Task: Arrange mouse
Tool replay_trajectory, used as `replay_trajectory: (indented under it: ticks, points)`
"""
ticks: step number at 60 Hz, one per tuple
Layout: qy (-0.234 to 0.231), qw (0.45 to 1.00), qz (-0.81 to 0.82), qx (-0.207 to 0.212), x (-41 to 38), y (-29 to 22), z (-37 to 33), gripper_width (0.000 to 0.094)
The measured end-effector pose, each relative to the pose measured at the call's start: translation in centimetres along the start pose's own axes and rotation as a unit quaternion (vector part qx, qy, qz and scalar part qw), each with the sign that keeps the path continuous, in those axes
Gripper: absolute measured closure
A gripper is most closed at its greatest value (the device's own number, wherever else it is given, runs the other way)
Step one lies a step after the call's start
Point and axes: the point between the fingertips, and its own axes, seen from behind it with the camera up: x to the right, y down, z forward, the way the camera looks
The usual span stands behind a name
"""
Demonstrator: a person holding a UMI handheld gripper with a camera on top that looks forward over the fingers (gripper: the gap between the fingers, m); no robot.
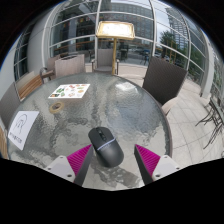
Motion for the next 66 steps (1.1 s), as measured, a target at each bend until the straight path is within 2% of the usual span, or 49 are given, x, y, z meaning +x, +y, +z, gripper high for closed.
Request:
replay_trajectory:
  ticks: [5, 6, 10, 22, 28, 37, 38, 43, 47, 53, 60, 66]
  points:
    - [-0.002, 1.000, -0.005, 0.000, 0.8, -2.0, 2.0, 0.0106]
    - [-0.004, 1.000, -0.003, 0.003, 1.5, -0.5, 2.0, 0.0110]
    - [-0.006, 1.000, 0.007, -0.001, 2.2, -1.5, 3.6, 0.0150]
    - [-0.001, 1.000, 0.027, -0.009, 2.7, -1.9, 5.1, 0.0448]
    - [0.011, 0.999, 0.033, -0.020, 2.6, -1.8, 4.9, 0.0457]
    - [0.028, 0.998, 0.045, -0.040, 2.8, -1.6, 4.8, 0.0576]
    - [0.030, 0.997, 0.046, -0.047, 2.7, -1.5, 4.7, 0.0618]
    - [0.038, 0.996, 0.058, -0.062, 2.4, -3.0, 3.7, 0.0638]
    - [0.054, 0.996, 0.065, -0.035, 1.7, -6.7, 1.4, 0.0639]
    - [0.055, 0.996, 0.071, 0.029, -2.6, -15.1, -3.5, 0.0639]
    - [0.039, 0.993, 0.062, 0.095, -11.0, -22.9, -9.1, 0.0639]
    - [0.004, 0.992, 0.053, 0.112, -20.4, -25.5, -11.0, 0.0639]
